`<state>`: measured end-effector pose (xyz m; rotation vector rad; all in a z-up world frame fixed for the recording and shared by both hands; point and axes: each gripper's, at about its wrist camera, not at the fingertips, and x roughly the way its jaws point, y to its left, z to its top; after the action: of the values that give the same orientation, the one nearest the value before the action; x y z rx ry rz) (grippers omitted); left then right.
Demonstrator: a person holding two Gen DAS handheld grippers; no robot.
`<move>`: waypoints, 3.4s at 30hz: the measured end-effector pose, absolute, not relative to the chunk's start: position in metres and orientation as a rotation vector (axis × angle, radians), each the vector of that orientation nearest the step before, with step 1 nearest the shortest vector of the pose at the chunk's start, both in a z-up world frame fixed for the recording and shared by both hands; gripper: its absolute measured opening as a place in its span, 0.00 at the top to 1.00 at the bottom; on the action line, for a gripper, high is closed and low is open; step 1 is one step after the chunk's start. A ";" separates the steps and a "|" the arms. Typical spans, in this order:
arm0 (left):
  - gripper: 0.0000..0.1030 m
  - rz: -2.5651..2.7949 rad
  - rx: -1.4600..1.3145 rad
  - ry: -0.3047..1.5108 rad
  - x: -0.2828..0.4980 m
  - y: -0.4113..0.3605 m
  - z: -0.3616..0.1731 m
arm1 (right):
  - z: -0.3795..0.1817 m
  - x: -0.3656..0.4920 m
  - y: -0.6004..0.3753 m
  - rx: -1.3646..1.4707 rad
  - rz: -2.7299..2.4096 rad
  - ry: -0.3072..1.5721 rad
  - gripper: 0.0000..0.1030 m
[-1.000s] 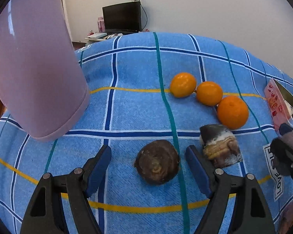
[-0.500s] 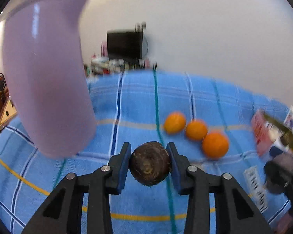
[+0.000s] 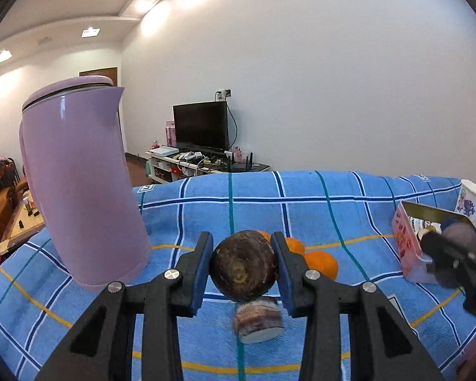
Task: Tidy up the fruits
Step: 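Carry the purple fruit and brown fruit over the pink tin, then lower both fruits into the tin and open both tools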
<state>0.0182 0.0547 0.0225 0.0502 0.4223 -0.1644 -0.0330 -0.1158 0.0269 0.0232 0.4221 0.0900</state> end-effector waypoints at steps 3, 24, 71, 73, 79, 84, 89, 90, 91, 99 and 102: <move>0.62 -0.150 0.074 0.425 0.016 0.045 0.020 | 0.026 -0.032 -0.125 0.012 0.061 0.426 0.43; 0.62 -0.126 0.161 0.459 -0.007 -0.015 0.015 | 0.033 -0.057 -0.185 -0.054 -0.035 0.375 0.43; 0.62 -0.337 0.182 0.538 0.010 -0.199 0.008 | 0.016 -0.015 -0.330 0.015 -0.267 0.540 0.43; 0.62 -0.335 0.180 0.555 0.013 -0.200 0.006 | 0.014 -0.011 -0.329 0.011 -0.252 0.563 0.43; 0.62 -0.335 0.204 0.604 0.020 -0.207 0.001 | 0.007 0.001 -0.335 0.032 -0.208 0.627 0.43; 0.62 -0.341 0.239 0.635 0.022 -0.216 -0.004 | 0.005 0.002 -0.335 0.037 -0.198 0.649 0.43; 0.62 -0.344 0.251 0.658 0.024 -0.219 -0.007 | 0.004 0.003 -0.333 0.025 -0.186 0.651 0.43; 0.62 -0.345 0.252 0.658 0.024 -0.220 -0.006 | 0.004 0.004 -0.333 0.030 -0.182 0.651 0.42; 0.61 -0.346 0.255 0.658 0.025 -0.220 -0.006 | 0.004 0.003 -0.334 0.037 -0.174 0.650 0.42; 0.61 -0.368 0.262 0.641 0.021 -0.221 -0.004 | 0.011 -0.003 -0.325 0.067 -0.070 0.602 0.12; 0.46 -0.359 0.265 0.629 0.018 -0.221 -0.003 | 0.015 -0.008 -0.322 0.066 -0.060 0.569 0.09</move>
<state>0.0181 -0.2210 -0.0032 0.2655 0.6293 -0.3588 -0.0081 -0.3218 0.0155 0.0655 0.5695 -0.0602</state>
